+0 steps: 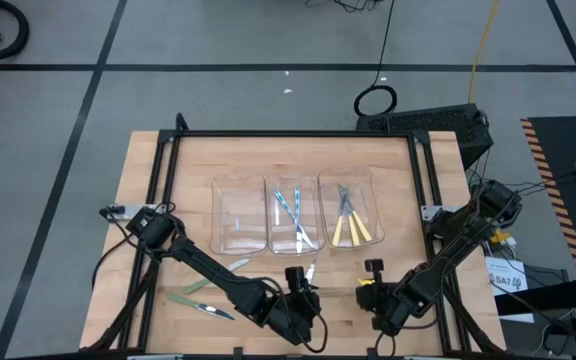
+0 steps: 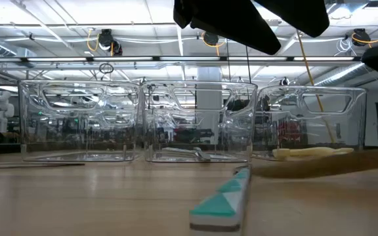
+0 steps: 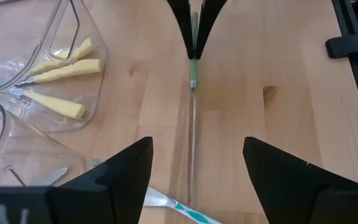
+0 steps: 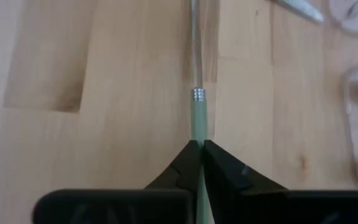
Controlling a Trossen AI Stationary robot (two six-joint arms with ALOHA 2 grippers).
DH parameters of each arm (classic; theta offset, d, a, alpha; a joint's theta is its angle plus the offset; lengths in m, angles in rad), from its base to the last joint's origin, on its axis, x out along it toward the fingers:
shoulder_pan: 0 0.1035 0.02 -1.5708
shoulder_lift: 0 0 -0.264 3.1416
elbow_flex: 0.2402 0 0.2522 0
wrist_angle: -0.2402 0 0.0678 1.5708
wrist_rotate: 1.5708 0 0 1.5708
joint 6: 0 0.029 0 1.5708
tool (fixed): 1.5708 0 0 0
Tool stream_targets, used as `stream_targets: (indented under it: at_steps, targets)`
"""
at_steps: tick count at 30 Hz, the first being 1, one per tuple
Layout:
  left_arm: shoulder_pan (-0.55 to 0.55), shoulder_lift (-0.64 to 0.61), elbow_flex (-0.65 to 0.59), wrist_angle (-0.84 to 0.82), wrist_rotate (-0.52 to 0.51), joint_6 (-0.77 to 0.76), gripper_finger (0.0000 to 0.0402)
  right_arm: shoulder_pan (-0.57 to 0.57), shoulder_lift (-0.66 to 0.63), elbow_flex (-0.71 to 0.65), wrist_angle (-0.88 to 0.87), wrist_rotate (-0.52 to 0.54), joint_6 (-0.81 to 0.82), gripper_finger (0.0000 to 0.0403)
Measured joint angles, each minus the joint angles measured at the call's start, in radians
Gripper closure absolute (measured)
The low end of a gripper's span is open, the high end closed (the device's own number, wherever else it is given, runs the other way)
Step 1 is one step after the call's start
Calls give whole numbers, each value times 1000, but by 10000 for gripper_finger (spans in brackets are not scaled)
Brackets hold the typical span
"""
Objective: Sort silverware by color (type)
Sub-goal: Put the middle right green knife into the left transparent bin
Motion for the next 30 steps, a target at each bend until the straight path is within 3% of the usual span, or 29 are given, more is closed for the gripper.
stream_targets:
  at_steps: [10,16,24,30]
  targets:
    - [-1,0,0,16,-1,-38,142,0,-2,26,-47,3,15,401]
    - [-2,0,0,15,-1,-59,142,0,-3,26,-44,-42,150,383]
    - [-6,0,0,16,12,-32,142,78,-4,26,24,-71,278,317]
    - [-6,7,1,36,15,-20,142,167,-4,27,0,28,344,250]
